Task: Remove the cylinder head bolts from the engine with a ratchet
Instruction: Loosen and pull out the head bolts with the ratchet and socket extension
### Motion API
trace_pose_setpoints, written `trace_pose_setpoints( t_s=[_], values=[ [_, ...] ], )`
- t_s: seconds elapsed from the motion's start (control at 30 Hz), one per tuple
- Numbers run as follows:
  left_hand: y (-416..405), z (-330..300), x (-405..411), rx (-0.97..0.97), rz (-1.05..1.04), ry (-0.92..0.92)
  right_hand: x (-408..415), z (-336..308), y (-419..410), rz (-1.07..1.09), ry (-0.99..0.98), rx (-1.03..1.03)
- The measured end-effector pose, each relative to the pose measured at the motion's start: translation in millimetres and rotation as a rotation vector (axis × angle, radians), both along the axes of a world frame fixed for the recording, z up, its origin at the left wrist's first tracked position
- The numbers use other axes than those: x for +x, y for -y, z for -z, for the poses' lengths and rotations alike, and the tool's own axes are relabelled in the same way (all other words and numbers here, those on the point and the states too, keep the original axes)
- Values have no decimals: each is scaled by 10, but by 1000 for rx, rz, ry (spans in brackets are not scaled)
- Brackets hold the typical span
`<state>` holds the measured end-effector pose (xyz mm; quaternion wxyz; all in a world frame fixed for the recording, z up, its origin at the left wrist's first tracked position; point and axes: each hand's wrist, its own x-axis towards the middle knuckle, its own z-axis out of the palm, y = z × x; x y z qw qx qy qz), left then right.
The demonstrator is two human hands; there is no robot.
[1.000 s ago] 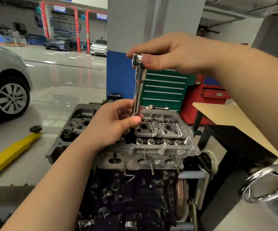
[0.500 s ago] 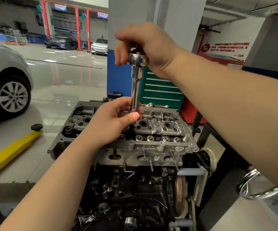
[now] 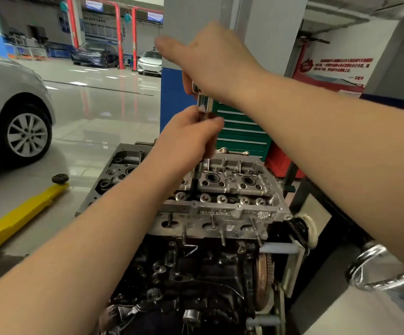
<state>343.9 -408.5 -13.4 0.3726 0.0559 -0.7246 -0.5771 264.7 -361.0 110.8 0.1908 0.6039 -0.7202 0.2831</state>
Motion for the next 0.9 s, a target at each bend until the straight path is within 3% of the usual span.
trace_pose_setpoints(
  t_s=[0.07,0.13,0.27,0.4,0.6,0.7,0.83,0.9],
  values=[
    [6,-114,-88,112,75,24,-133,0,-123,-153,114,58],
    [47,-164,-142,172,147,43,-318,-9,-257,-206,49,169],
    [15,-187,-235,140,145,81,-516,108,-375,-159,-243,176],
    [-25,-176,-274,128,109,74,-484,151,-286,-100,-389,63],
    [116,-217,-213,179,310,197,-381,163,-205,129,-501,59],
    [88,-229,-242,188,309,198,-451,95,-210,138,-448,126],
    [77,-204,-279,183,343,174,-581,-208,-306,-71,-12,403],
    [91,-183,-285,186,363,175,-636,-246,-267,-48,-28,435]
  ],
)
